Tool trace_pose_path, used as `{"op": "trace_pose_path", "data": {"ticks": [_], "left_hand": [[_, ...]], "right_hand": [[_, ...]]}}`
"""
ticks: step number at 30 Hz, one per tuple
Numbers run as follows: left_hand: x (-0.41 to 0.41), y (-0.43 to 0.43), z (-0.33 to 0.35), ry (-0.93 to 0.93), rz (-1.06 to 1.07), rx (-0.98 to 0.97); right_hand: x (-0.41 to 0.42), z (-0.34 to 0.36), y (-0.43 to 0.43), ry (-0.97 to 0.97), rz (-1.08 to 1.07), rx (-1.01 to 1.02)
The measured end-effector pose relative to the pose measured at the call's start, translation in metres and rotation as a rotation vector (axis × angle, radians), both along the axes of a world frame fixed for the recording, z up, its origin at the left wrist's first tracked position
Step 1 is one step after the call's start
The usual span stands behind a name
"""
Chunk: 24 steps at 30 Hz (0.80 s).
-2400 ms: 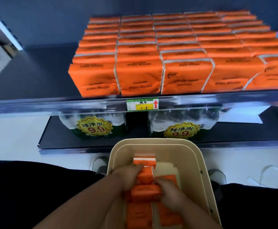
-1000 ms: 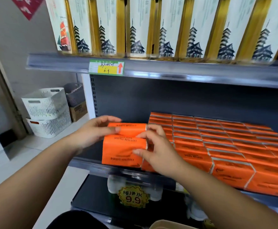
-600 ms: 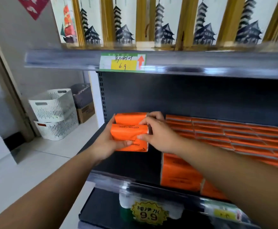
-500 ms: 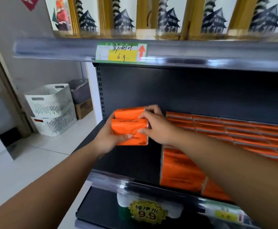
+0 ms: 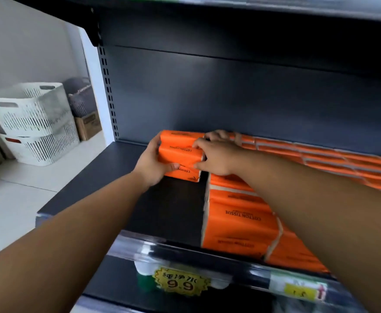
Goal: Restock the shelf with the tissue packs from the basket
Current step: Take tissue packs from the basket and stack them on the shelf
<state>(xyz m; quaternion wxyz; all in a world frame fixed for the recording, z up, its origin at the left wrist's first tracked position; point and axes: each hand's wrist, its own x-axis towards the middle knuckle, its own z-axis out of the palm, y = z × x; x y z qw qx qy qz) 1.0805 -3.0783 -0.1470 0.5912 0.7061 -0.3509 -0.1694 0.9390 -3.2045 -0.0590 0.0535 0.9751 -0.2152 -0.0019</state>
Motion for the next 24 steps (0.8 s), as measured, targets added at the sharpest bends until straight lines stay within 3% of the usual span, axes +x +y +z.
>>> {"op": "trace_pose_path", "data": {"ticks": [3, 11, 24], "left_hand": [[0.005, -0.015, -0.003, -0.001, 0.038, 0.028], [0.000, -0.040, 0.003, -0.140, 0.128, 0.195], [0.010, -0.093, 0.000, -0.139, 0.250, 0.314]], "right_hand": [[0.010, -0.006, -0.004, -0.019, -0.059, -0.021], [0.029, -0.004, -0.022, -0.057, -0.190, 0.181], [0.027, -0.008, -0.039, -0.029, -0.191, 0.124]]}}
